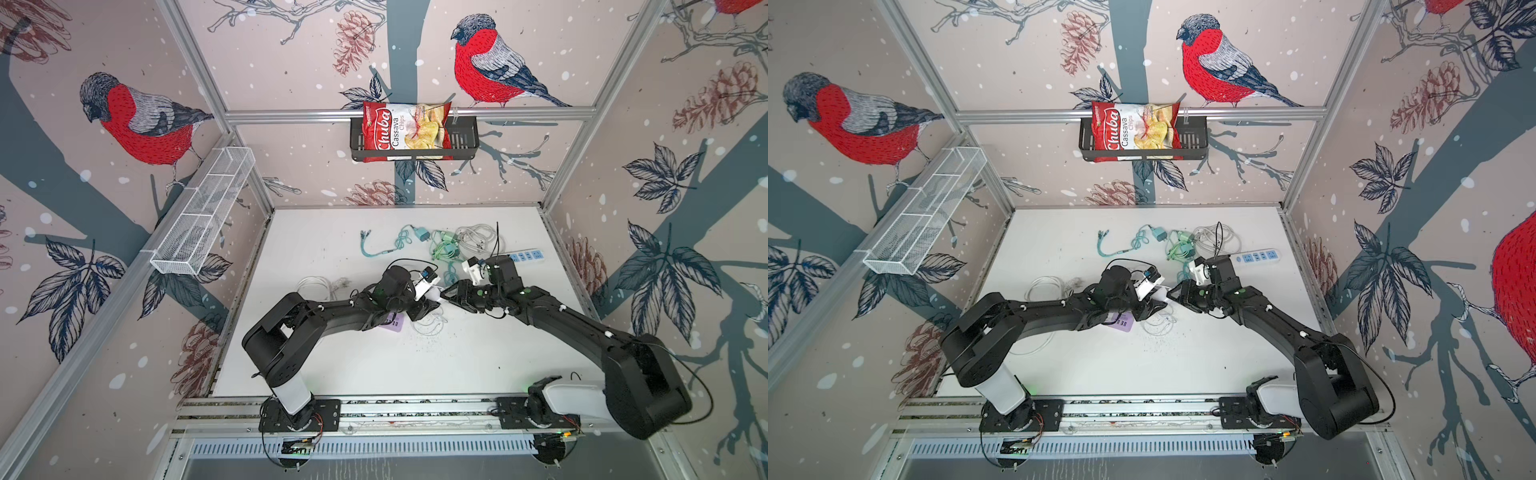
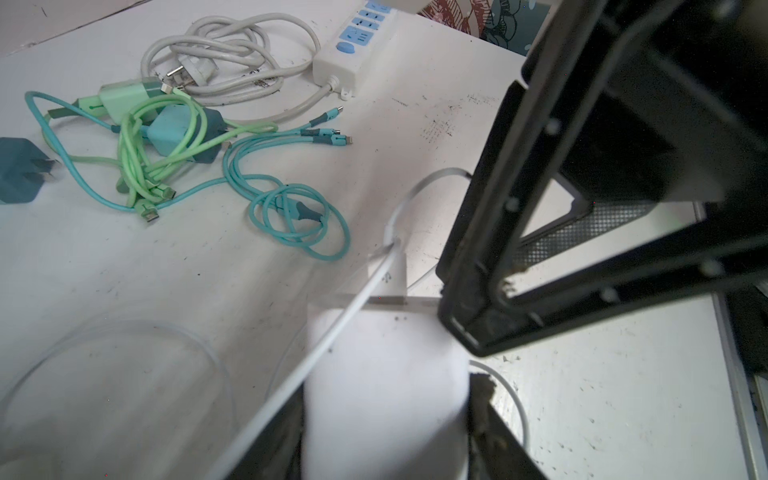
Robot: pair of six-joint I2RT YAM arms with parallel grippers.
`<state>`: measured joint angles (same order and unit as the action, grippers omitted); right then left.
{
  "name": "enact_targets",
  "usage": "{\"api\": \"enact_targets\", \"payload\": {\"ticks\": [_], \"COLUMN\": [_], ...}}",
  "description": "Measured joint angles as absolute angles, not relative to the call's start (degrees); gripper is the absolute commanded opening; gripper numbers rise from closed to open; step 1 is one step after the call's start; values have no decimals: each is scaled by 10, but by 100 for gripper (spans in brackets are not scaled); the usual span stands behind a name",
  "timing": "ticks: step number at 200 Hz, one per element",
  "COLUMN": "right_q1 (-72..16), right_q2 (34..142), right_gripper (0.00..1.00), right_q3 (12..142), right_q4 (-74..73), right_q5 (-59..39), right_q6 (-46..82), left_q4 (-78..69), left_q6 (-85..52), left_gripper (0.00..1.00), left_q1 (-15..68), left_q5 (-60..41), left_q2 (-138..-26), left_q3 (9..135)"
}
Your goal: Insert the plug
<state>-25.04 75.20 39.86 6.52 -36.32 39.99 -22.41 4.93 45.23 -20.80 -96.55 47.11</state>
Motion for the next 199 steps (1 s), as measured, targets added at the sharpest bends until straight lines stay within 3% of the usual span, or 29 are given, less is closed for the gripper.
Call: {"api": "enact_targets", "payload": {"ticks": [152,182,199], "right_q1": [-247,-247,-248], "right_q2": [792,793,797], "right_gripper": [41,36,27], "right_q3": [424,421,416], "right_q4": [63,61,57], "right_q5": [-410,-414,-419], "right_q6": [354,349,349], "left_q4": [-241,-241,-241], "left_q6": [62,62,62], "left_gripper": [33,34,38], "left_q1": [458,458,458], "left_q5": [-223,-227,-229], "left_q2": [-966,-966,-966], "left_q3": [477,478,478]}}
